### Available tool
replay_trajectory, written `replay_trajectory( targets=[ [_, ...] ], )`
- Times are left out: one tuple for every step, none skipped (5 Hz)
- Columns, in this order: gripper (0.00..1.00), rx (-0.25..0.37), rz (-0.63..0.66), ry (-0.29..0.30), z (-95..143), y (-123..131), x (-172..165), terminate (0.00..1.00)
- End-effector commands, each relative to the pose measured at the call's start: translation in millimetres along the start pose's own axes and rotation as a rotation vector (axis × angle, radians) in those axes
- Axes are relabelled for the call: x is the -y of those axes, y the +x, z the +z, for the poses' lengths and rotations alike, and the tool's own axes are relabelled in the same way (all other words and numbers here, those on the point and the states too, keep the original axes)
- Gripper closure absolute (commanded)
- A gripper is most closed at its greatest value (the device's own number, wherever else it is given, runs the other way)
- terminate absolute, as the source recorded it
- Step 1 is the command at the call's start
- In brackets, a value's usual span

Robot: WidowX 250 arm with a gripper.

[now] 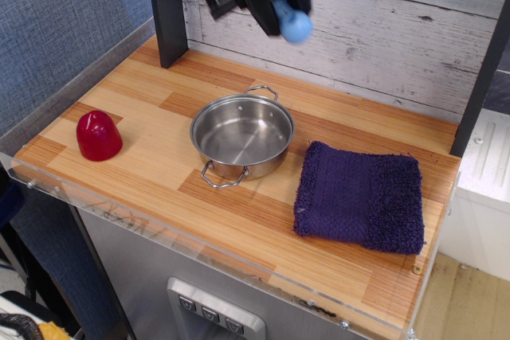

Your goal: Place the blue measuring spoon on the purple cloth.

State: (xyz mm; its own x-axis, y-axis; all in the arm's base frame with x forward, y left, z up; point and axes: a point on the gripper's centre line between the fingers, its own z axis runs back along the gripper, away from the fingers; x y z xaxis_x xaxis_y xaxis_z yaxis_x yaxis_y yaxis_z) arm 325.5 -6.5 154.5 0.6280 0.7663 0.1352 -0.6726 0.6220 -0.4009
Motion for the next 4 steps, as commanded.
replay_trajectory(
  targets=[
    [1.00,-0.115,-0.240,-0.016,-2,-45,9,0.00],
    [1.00,-0.159,-0.253,0.008,-17,-59,6,0.00],
    [1.00,-0.188,-0.248,0.034,-32,-69,3,0.00],
    [1.00,-0.219,-0.207,0.065,-50,-79,9,0.00]
  ],
)
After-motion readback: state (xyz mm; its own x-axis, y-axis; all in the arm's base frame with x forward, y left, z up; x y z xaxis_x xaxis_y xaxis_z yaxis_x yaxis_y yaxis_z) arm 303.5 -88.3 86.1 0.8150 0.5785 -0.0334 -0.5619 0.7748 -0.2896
